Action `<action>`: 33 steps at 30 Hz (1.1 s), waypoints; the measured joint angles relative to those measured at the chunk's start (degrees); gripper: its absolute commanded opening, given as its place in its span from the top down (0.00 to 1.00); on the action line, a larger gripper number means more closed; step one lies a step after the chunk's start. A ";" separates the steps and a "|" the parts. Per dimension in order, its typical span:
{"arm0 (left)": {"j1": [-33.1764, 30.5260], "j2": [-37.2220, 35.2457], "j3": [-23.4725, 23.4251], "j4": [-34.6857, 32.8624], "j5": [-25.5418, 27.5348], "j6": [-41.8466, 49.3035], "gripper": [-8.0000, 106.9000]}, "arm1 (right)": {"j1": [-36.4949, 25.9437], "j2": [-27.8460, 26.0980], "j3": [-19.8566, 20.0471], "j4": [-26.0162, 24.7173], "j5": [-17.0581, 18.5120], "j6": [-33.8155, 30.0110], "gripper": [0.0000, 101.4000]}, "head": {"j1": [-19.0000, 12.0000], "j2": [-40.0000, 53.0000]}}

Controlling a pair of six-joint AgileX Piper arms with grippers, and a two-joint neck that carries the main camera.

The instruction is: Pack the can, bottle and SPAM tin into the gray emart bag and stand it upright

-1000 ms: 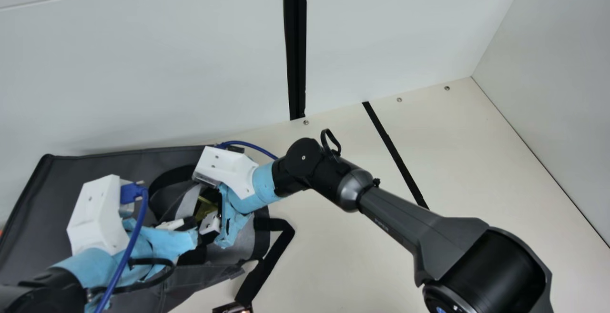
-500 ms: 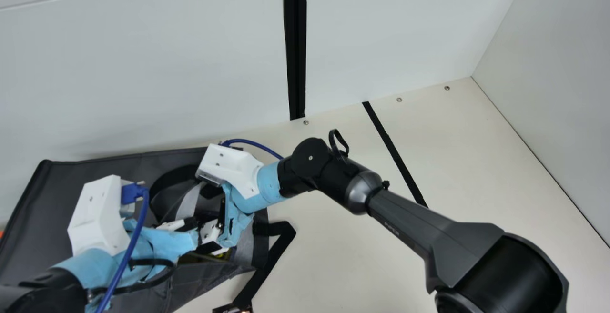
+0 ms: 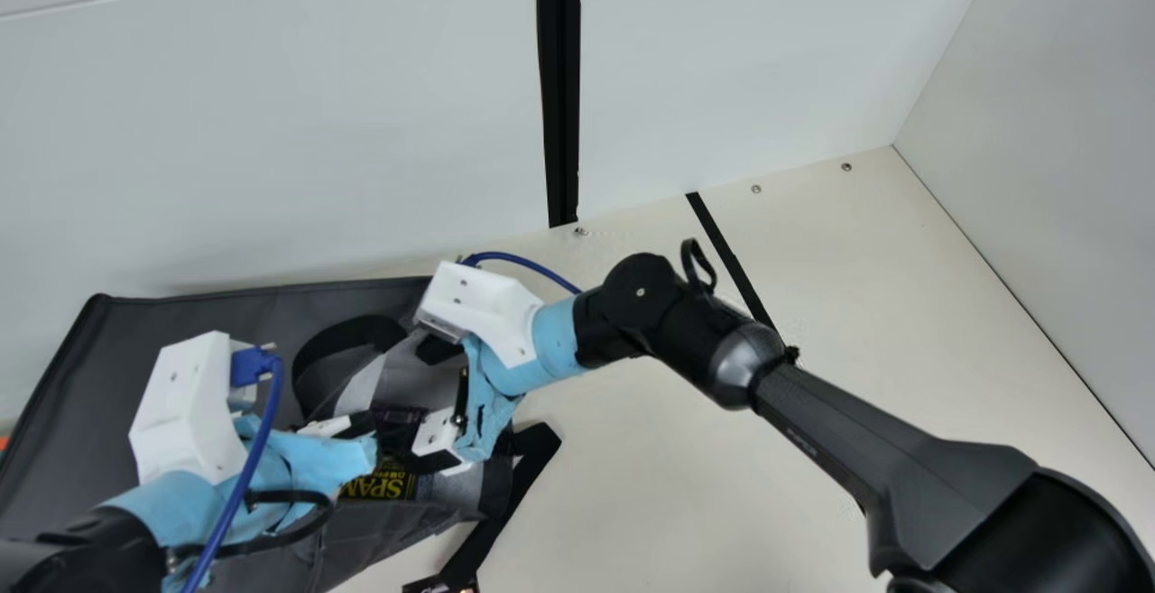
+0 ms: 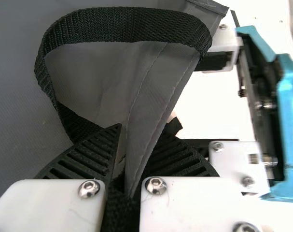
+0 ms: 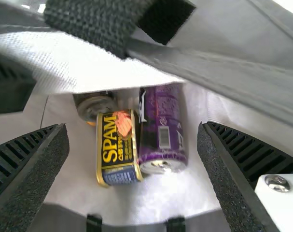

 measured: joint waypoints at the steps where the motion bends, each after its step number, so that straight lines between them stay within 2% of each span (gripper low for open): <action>1: 0.00 0.00 0.00 0.00 0.00 0.00 1.00 | -0.51 -0.56 0.41 0.00 0.07 -0.09 0.06 | 0.00 0.00; 13: 0.00 0.00 0.00 0.00 0.00 0.00 1.00 | -6.60 -6.30 4.86 -0.22 3.01 -2.34 0.06 | 0.00 0.09; 33: 0.00 0.00 0.00 0.00 0.00 0.00 1.00 | -19.25 -14.39 10.96 -0.65 9.99 -8.50 0.06 | 0.00 0.09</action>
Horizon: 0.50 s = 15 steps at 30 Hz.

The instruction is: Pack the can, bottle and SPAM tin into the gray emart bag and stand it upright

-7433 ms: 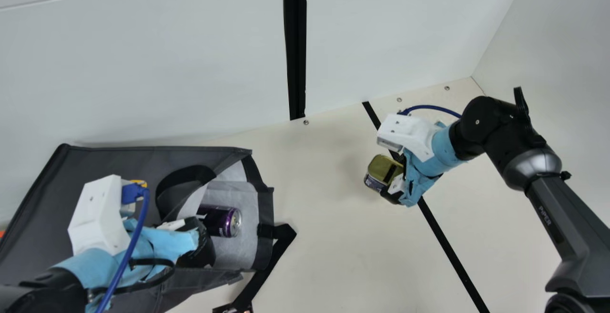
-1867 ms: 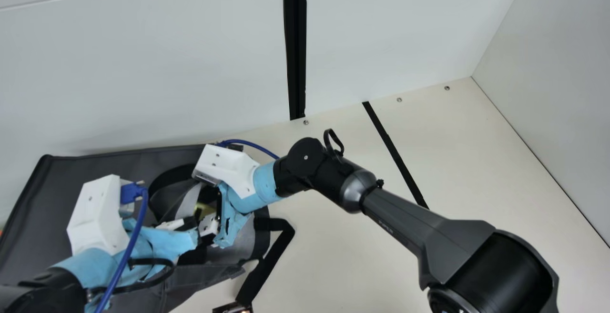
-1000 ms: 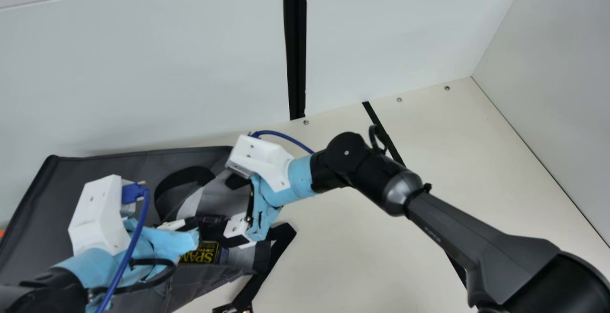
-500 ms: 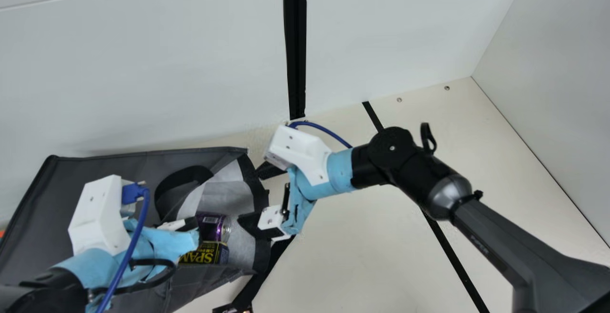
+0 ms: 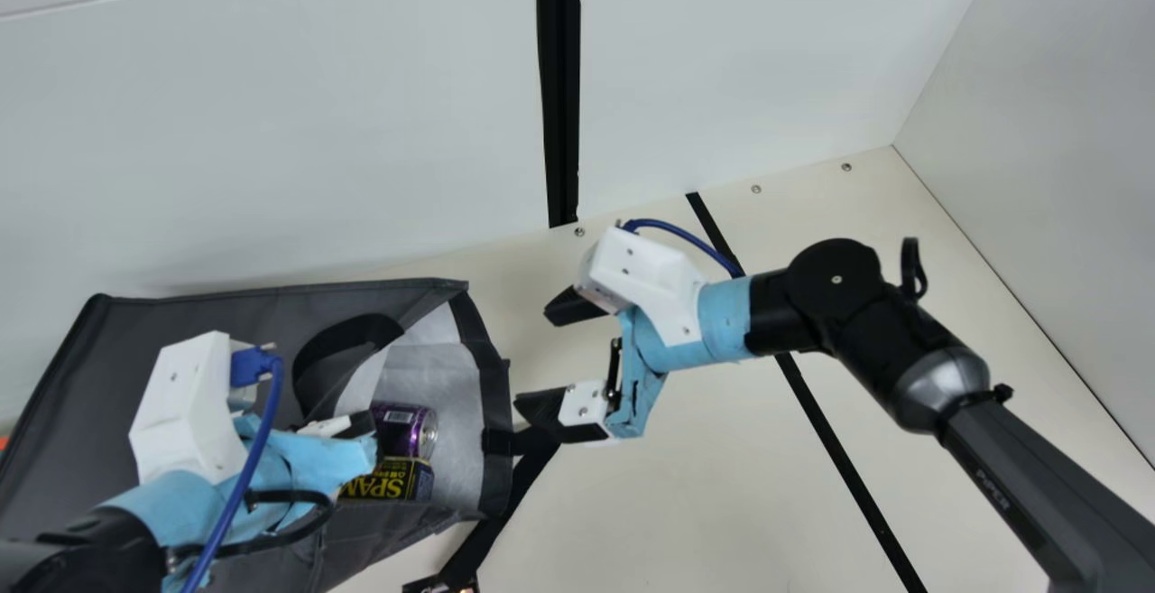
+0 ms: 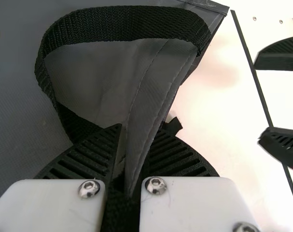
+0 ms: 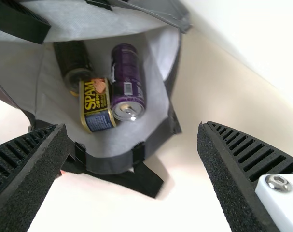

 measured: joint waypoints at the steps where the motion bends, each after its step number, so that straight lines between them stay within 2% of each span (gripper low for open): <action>1: 0.00 0.00 0.00 0.00 0.00 0.00 1.00 | -0.64 -0.33 0.17 -0.17 0.08 -0.05 0.06 | 0.00 -0.09; 10: 0.00 0.00 0.00 0.00 0.00 0.00 1.00 | -5.27 -3.68 1.53 -1.52 0.32 0.74 0.06 | 0.00 -0.09; 15: 0.00 0.00 0.00 0.00 0.00 0.00 1.00 | -7.16 -5.61 2.20 -2.68 -1.03 2.44 0.06 | 0.00 0.00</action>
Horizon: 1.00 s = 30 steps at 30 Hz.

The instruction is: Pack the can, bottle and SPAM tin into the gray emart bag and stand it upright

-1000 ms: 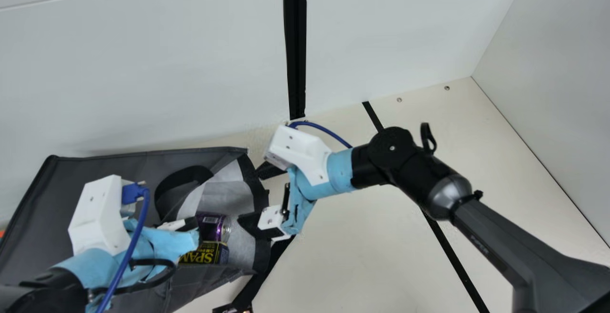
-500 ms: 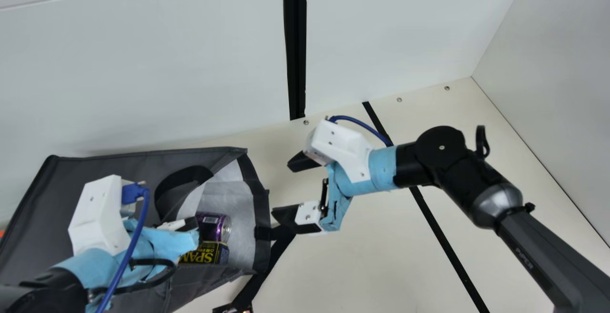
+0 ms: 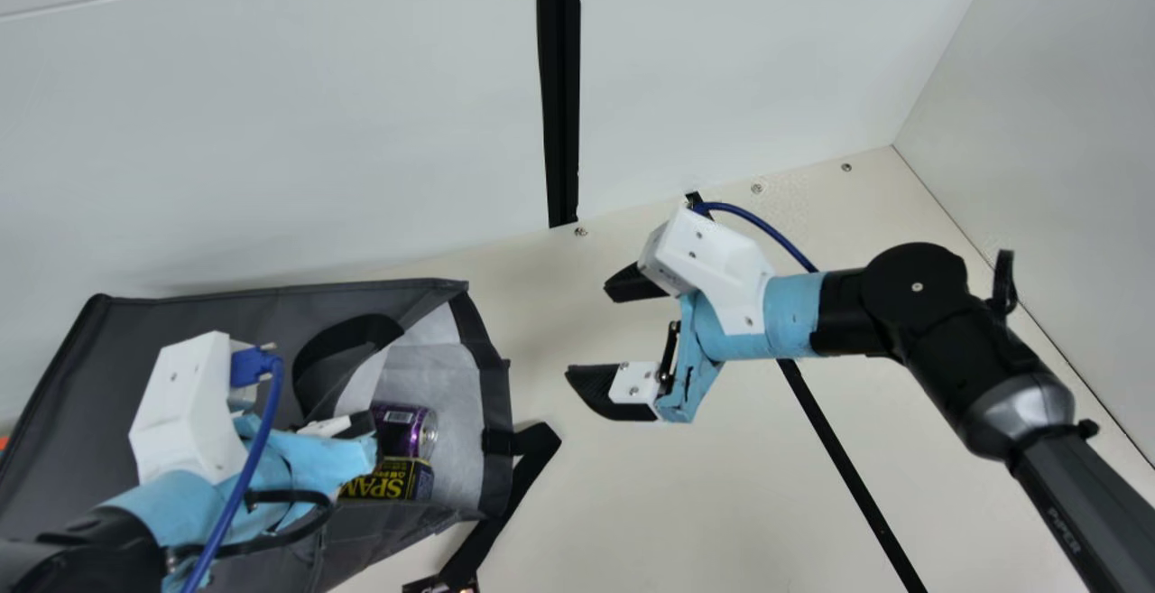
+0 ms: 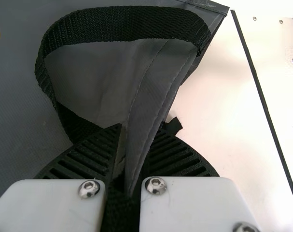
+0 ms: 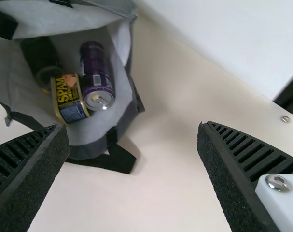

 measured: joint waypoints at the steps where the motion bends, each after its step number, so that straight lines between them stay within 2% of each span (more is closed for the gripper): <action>1: 0.00 0.00 0.00 0.00 0.00 0.00 1.00 | -0.34 -0.50 0.14 -0.19 -0.65 0.42 0.06 | 0.00 -0.09; 16: 0.00 0.00 0.00 0.00 0.00 0.00 1.00 | -4.92 -7.78 2.81 -7.16 -7.35 11.77 0.06 | 0.00 0.00; 30: 0.00 0.00 0.00 0.00 0.00 0.00 1.00 | -11.14 -13.14 3.31 -15.78 -12.77 23.25 0.06 | 0.00 0.00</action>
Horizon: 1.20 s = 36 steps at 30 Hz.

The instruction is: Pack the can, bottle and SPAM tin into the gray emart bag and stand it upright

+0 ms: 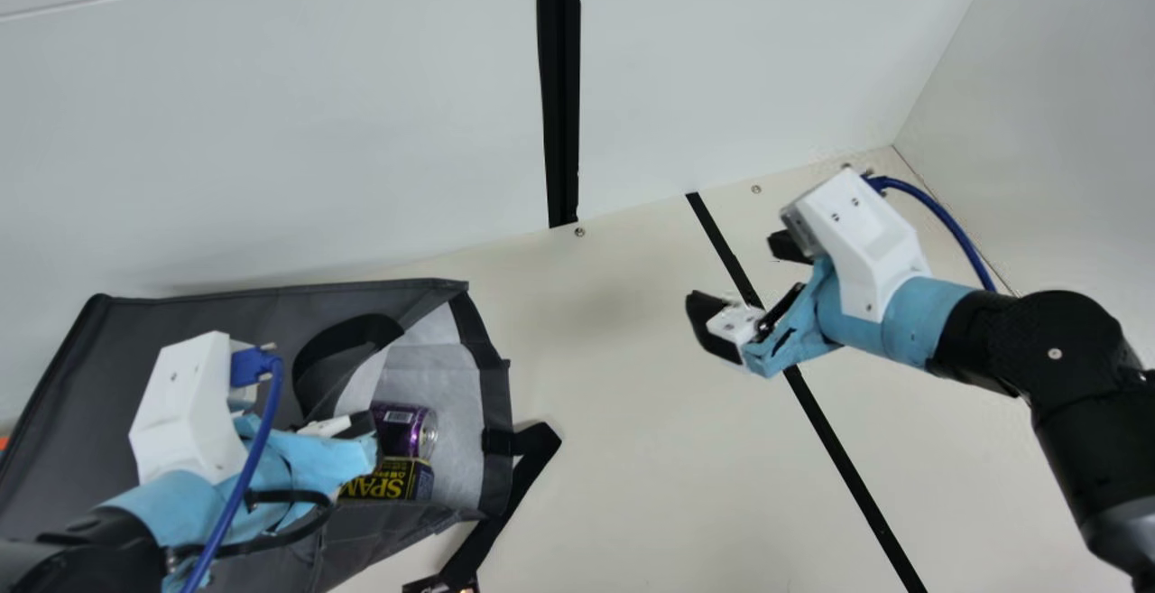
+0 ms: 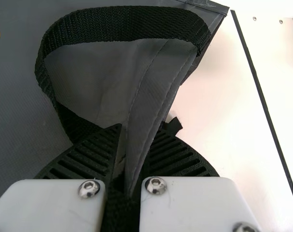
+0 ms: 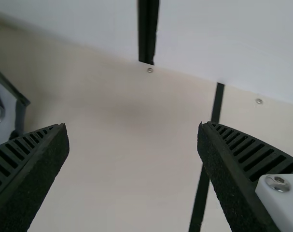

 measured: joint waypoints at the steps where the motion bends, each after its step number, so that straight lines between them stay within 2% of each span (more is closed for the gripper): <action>1: 0.00 0.00 0.00 0.00 0.00 0.00 1.00 | -0.39 -0.27 0.00 -0.73 -0.42 0.90 0.06 | 0.00 -0.09; 11: 0.00 0.00 0.00 0.00 0.00 0.00 1.00 | -3.49 -4.05 -0.06 -12.23 -3.42 10.64 0.06 | 0.00 0.00; 19: 0.00 0.00 0.00 0.00 0.00 0.00 1.00 | -5.74 -6.81 -0.80 -23.94 -3.55 19.99 0.06 | 0.00 0.00; 29: 0.00 0.00 0.00 0.00 0.00 0.00 1.00 | -5.87 -9.77 -3.24 -38.06 -0.27 31.13 0.06 | 0.00 -0.09; 36: 0.00 0.00 0.00 0.00 0.00 0.00 1.00 | -3.66 -10.99 -5.96 -47.09 3.69 37.49 0.06 | 0.00 -0.09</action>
